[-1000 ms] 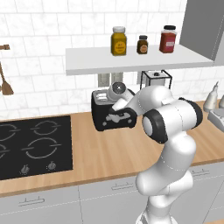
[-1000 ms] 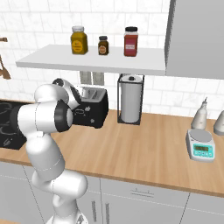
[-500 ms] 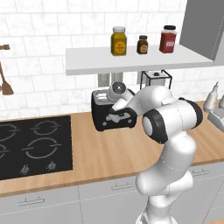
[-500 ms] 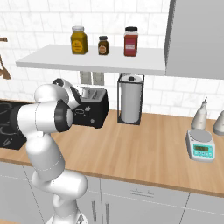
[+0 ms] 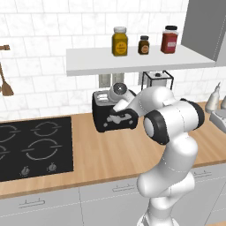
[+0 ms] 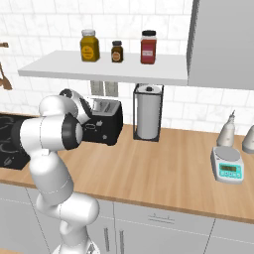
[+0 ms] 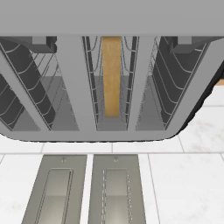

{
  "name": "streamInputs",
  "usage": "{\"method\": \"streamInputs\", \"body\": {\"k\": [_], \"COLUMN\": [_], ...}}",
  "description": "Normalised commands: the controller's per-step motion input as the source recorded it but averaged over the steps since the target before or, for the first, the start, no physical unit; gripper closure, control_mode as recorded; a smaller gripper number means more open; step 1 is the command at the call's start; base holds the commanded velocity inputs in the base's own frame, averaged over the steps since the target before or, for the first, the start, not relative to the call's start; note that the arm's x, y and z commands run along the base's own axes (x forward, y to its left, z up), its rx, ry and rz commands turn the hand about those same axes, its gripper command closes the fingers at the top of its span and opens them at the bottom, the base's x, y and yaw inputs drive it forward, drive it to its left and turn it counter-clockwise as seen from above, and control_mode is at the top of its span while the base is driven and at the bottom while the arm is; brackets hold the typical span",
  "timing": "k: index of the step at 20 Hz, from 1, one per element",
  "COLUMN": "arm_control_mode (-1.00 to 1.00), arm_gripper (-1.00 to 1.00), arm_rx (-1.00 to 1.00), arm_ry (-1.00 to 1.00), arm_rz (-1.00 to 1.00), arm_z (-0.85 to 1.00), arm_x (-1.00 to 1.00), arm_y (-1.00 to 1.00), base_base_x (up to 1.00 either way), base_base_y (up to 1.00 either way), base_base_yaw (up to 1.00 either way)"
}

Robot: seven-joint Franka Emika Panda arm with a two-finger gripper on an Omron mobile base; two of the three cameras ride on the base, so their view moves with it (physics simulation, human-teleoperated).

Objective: Start the toaster. Once the lever pops up, take the bread to the plate on the dining counter.

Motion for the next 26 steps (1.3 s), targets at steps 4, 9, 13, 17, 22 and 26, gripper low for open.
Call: {"method": "streamInputs", "body": {"k": [4, 9, 13, 17, 22, 26], "arm_control_mode": [-1.0, -1.0, -1.0, -1.0, -1.0, -1.0], "arm_gripper": [-1.0, -1.0, -1.0, -1.0, -1.0, -1.0], "arm_rx": [0.0, 0.0, 0.0, 0.0, 0.0, 0.0], "arm_ry": [0.0, 0.0, 0.0, 0.0, 0.0, 0.0], "arm_rz": [0.0, 0.0, 0.0, 0.0, 0.0, 0.0], "arm_z": [0.0, 0.0, 0.0, 0.0, 0.0, 0.0], "arm_x": [0.0, 0.0, 0.0, 0.0, 0.0, 0.0], "arm_y": [0.0, 0.0, 0.0, 0.0, 0.0, 0.0], "base_base_x": [0.0, 0.0, 0.0, 0.0, 0.0, 0.0], "base_base_y": [0.0, 0.0, 0.0, 0.0, 0.0, 0.0], "base_base_yaw": [0.0, 0.0, 0.0, 0.0, 0.0, 0.0]}}
